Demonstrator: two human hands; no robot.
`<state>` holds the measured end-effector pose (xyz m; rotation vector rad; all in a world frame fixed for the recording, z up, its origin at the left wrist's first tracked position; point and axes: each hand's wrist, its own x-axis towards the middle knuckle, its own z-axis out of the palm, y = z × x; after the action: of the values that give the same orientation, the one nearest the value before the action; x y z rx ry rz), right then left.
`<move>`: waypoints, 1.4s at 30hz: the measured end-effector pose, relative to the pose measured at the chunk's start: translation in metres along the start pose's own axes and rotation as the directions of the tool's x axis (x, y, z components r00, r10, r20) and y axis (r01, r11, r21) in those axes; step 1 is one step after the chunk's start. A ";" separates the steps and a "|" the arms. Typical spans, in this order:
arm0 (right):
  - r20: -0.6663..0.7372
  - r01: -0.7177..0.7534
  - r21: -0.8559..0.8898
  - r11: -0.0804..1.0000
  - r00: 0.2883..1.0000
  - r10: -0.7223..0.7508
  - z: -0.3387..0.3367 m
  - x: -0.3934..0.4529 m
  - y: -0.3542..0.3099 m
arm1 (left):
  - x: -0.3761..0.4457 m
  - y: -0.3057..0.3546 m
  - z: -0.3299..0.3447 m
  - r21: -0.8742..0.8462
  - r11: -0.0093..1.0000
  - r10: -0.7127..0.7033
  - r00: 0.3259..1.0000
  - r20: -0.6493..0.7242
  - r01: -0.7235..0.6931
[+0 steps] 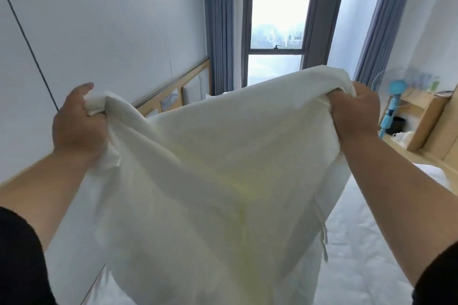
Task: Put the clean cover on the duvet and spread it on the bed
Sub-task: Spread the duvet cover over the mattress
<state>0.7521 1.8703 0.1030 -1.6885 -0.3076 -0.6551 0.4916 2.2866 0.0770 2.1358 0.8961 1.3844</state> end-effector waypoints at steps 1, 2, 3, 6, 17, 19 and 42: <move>0.058 -0.028 -0.026 0.999 0.998 0.029 0.003 -0.004 0.000 | 0.004 -0.003 0.001 0.029 0.999 0.015 0.999 0.043 -0.016; 0.148 -0.053 -0.070 0.996 0.987 0.063 0.009 -0.011 0.002 | 0.004 -0.008 0.005 0.064 0.997 0.032 0.993 0.116 -0.039; 0.242 -0.073 -0.128 0.989 0.965 0.103 0.016 -0.021 0.006 | 0.001 -0.014 0.012 0.089 0.994 0.041 0.979 0.197 -0.060; 0.403 -0.178 -0.233 0.956 0.877 0.261 0.036 -0.059 0.032 | -0.024 -0.058 0.040 0.148 0.988 -0.093 0.907 0.410 0.035; 0.493 -0.465 -0.322 0.825 0.662 0.566 0.038 -0.096 0.068 | -0.025 -0.144 0.049 -0.182 0.871 -0.215 0.688 0.694 0.456; 0.512 -0.428 -0.547 0.719 0.509 0.692 0.033 -0.105 0.083 | -0.038 -0.154 0.057 0.028 0.966 -0.146 0.450 0.881 0.258; 0.499 0.234 -0.867 0.440 0.406 0.766 0.040 -0.013 0.147 | 0.062 -0.111 0.158 0.351 0.513 -0.309 0.213 0.927 -0.783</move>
<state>0.8305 1.8773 -0.0278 -2.9538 -0.3576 0.7110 0.6226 2.4059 -0.0211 3.2157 0.5305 -0.8573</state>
